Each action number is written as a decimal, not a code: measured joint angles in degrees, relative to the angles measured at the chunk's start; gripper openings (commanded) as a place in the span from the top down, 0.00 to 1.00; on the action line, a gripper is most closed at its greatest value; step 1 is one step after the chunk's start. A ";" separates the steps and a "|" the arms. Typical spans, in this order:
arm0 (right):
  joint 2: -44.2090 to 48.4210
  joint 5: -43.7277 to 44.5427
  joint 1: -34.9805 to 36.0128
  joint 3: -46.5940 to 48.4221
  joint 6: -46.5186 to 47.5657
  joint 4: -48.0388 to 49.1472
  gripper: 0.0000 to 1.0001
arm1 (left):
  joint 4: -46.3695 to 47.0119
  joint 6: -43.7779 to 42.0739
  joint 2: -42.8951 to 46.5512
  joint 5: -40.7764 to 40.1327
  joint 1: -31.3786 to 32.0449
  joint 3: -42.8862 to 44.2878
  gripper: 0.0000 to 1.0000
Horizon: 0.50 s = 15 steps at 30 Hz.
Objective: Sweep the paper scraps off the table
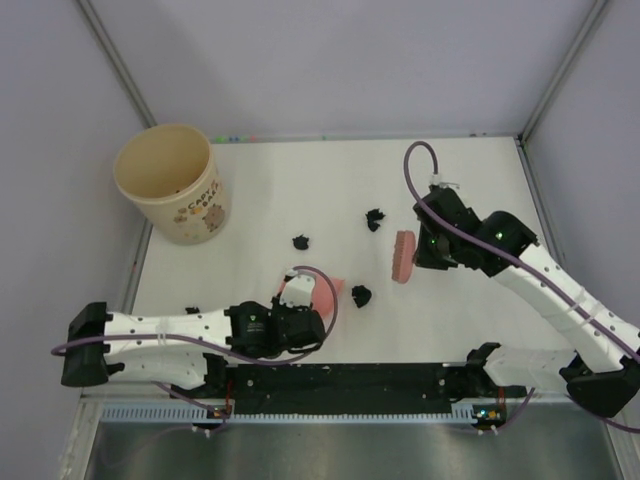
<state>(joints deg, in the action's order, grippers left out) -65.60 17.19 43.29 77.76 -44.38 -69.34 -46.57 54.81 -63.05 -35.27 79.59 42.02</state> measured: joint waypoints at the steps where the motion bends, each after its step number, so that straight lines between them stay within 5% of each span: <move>1: -0.04 0.24 -0.02 -0.46 0.63 0.57 1.00 | -0.98 -0.76 0.66 0.66 0.02 0.37 1.00; 15: -0.20 0.61 -0.07 -12.96 7.93 10.10 1.00 | -4.76 -9.01 3.76 10.71 0.42 1.88 1.00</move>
<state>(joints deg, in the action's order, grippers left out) -65.80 17.80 43.22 64.79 -36.45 -59.24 -51.33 45.80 -59.29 -24.56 80.01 43.90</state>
